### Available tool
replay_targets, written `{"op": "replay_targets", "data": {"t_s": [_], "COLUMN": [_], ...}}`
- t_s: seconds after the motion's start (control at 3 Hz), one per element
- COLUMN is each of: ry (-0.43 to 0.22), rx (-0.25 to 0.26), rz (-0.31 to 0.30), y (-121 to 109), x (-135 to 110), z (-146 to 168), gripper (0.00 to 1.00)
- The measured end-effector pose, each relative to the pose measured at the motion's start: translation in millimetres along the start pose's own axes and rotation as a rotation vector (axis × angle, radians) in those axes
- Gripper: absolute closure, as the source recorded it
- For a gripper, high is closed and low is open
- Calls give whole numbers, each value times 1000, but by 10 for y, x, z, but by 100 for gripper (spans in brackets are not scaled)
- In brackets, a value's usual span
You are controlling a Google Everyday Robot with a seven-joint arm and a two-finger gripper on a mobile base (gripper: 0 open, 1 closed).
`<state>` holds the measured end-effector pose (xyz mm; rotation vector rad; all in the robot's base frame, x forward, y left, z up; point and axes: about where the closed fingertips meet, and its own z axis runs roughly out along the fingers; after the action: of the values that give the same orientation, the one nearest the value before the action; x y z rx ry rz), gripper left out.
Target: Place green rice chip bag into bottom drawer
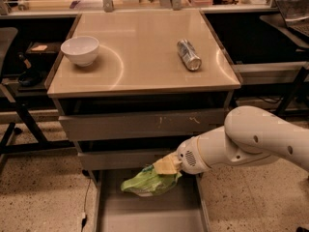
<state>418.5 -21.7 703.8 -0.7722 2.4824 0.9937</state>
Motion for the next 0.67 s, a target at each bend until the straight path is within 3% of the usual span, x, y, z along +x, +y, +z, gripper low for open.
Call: {"op": "replay_targets", "data": {"t_s": [0.33,0.67], "ry": [0,-9], "rx": [0,-32], "rz": [0,10], "y": [0,-216], "x": [0,149], "z": [0,246], "gripper": [100,100]}}
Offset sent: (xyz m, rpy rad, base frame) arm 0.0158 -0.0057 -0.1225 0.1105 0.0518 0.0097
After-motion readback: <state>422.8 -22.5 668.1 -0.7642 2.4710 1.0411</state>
